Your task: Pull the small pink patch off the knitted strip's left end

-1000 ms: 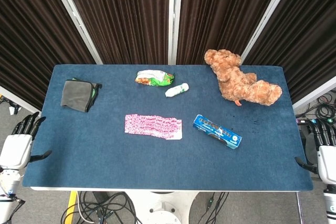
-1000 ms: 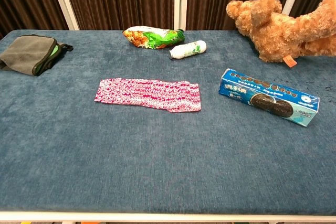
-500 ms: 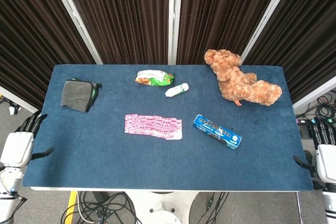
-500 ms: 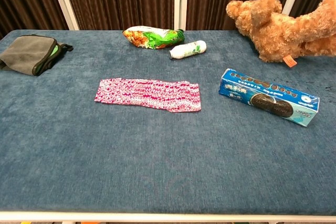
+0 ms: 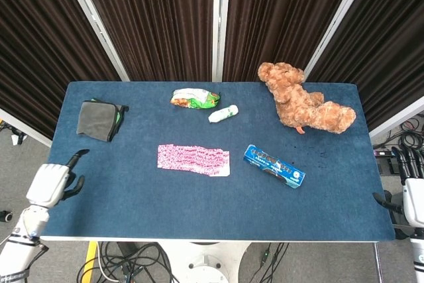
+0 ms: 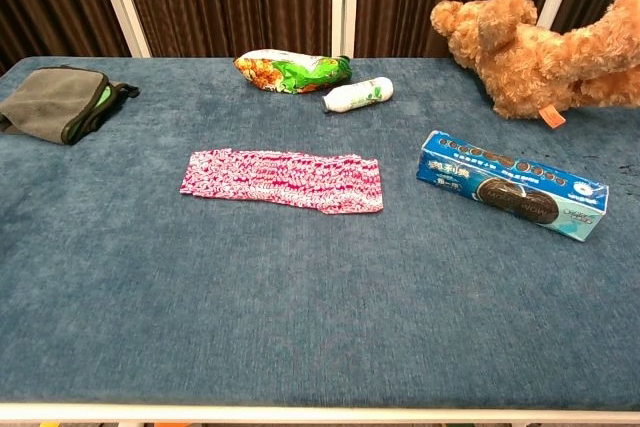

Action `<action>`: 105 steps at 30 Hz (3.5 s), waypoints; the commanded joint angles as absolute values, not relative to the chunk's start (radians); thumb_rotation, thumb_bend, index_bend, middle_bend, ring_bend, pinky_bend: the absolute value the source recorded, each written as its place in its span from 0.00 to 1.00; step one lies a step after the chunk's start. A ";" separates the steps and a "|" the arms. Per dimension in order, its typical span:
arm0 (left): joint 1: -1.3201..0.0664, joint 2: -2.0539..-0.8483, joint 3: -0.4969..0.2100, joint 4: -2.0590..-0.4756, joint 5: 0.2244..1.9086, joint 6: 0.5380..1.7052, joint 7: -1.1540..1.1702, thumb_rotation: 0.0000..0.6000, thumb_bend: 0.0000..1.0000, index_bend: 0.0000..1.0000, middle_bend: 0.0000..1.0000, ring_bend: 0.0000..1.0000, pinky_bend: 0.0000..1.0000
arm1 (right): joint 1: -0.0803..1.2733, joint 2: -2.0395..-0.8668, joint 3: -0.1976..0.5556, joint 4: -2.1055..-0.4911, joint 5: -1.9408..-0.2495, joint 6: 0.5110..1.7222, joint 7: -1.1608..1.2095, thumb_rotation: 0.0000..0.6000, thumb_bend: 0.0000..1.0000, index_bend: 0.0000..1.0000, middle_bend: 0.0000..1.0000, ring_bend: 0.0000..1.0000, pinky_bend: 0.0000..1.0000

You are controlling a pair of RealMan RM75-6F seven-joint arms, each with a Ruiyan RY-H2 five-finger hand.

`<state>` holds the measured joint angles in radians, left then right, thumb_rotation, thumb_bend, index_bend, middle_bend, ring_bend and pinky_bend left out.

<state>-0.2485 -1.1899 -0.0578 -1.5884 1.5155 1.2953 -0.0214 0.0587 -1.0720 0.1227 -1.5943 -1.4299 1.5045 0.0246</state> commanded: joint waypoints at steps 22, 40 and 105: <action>-0.641 -1.475 -0.116 -1.505 1.425 0.833 0.228 1.00 0.50 0.16 1.00 0.95 0.94 | 0.077 -1.029 0.155 -1.665 -1.386 1.487 0.000 1.00 0.01 0.00 0.00 0.00 0.00; -0.758 -1.611 -0.127 -1.299 1.131 0.702 0.408 1.00 0.51 0.16 1.00 0.95 0.94 | 0.078 -1.021 0.163 -1.631 -1.349 1.458 0.062 1.00 0.01 0.00 0.00 0.00 0.00; -0.758 -1.618 -0.100 -1.344 1.053 0.799 0.416 1.00 0.52 0.16 1.00 0.95 0.94 | 0.093 -1.014 0.138 -1.653 -1.368 1.416 0.124 1.00 0.01 0.00 0.00 0.00 0.00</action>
<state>-0.7430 -1.5944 -0.0940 -1.3655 1.0761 0.8094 0.3974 0.0945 -1.0155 0.1376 -1.6590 -1.3711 1.4170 0.1178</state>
